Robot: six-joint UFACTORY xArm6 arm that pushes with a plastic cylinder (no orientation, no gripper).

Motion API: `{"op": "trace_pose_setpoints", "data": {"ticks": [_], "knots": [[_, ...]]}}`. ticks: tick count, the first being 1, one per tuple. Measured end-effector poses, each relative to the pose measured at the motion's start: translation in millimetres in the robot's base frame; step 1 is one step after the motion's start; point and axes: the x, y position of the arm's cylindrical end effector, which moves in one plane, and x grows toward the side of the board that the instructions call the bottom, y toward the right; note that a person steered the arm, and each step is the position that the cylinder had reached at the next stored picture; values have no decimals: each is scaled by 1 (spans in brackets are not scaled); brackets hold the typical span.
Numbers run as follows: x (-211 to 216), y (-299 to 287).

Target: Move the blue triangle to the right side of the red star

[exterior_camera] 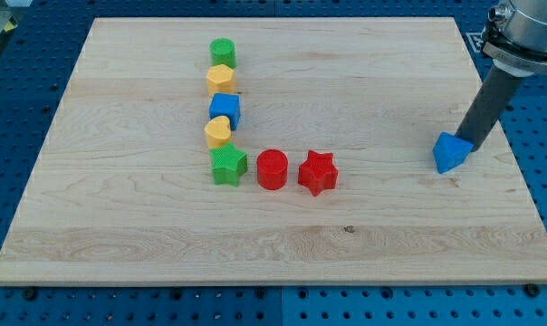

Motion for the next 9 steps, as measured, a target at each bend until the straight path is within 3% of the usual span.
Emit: {"op": "trace_pose_setpoints", "data": {"ticks": [4,9], "knots": [[16,-35],[66,-47]]}}
